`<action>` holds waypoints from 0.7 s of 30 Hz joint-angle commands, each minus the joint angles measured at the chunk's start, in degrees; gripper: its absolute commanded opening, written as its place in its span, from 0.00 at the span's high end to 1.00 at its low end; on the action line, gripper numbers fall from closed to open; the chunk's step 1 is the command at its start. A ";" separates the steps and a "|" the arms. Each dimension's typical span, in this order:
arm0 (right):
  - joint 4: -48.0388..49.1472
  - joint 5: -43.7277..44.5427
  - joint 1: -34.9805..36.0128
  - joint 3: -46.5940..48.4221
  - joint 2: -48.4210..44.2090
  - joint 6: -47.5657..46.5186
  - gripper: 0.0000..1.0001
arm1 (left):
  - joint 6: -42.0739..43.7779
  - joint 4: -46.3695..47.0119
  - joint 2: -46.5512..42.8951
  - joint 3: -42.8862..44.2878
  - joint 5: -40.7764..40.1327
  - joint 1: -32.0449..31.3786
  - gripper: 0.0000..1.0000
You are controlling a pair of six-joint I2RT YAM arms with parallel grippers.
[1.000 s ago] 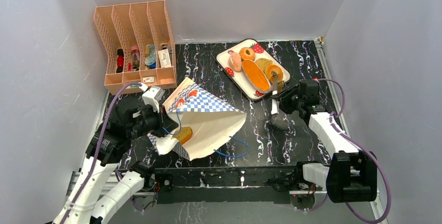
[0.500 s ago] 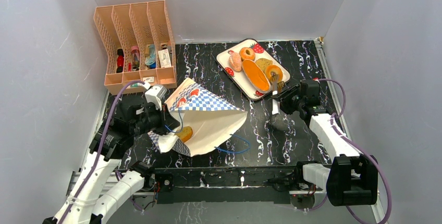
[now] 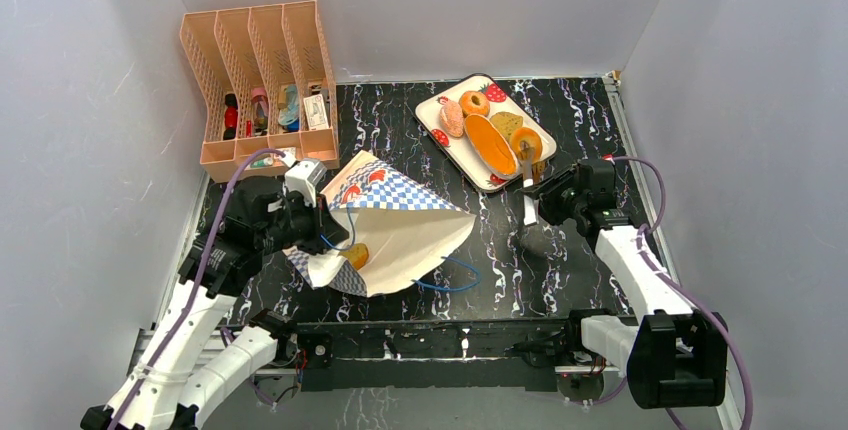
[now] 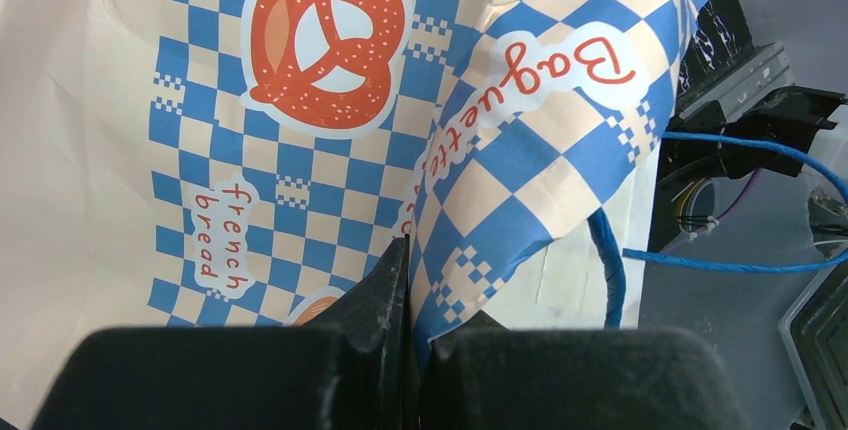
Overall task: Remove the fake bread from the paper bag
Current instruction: Place the fake bread in the container.
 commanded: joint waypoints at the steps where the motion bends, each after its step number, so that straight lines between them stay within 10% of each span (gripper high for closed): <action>1: 1.54 0.28 -0.20 1.10 -2.55 0.14 0.62 | 1.35 -0.59 0.79 2.12 0.66 -0.05 1.00; 21: -0.75 0.63 -0.20 1.13 -8.25 2.18 0.62 | 2.20 -1.16 2.51 3.77 1.54 -0.05 1.00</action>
